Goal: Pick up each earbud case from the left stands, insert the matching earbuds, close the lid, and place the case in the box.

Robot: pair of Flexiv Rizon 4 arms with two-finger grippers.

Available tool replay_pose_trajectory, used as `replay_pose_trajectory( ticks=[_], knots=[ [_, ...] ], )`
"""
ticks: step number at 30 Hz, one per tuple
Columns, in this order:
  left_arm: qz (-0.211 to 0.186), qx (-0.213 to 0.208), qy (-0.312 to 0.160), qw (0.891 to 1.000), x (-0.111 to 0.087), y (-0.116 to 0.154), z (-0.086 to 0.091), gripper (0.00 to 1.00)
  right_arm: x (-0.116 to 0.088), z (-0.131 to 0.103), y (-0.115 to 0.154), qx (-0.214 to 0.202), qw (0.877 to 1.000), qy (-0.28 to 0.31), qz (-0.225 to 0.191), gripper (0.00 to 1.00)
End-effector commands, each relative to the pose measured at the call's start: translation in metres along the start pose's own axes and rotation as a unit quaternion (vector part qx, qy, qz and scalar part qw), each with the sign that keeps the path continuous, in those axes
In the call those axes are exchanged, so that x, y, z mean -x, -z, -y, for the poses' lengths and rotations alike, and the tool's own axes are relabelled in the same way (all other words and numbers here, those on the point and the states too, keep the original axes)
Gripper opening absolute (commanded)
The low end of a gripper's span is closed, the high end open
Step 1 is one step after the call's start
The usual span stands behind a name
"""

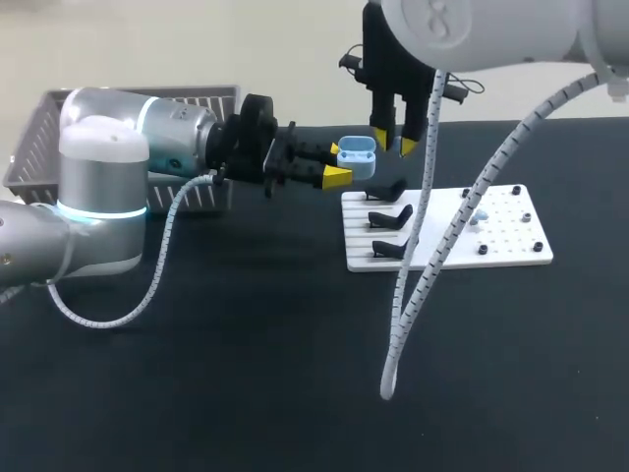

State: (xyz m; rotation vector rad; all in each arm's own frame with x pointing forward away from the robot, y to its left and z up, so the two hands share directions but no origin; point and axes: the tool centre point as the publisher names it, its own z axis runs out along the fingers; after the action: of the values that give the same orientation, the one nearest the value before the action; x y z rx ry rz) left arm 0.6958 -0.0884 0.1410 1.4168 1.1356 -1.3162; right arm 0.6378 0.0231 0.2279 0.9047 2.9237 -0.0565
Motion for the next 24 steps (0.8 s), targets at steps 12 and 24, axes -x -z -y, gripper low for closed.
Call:
replay_pose_trajectory(
  ticks=[12,24],
  knots=[
    [0.0,0.0,-0.001,1.0,0.0,0.0,0.0,0.0,0.008,-0.041,-0.006,-0.009,0.999,-0.047,0.005,0.0],
    [0.0,0.0,-0.001,1.0,0.0,0.0,0.0,0.0,0.008,-0.059,-0.022,-0.019,0.999,-0.047,-0.004,0.0]
  ],
)
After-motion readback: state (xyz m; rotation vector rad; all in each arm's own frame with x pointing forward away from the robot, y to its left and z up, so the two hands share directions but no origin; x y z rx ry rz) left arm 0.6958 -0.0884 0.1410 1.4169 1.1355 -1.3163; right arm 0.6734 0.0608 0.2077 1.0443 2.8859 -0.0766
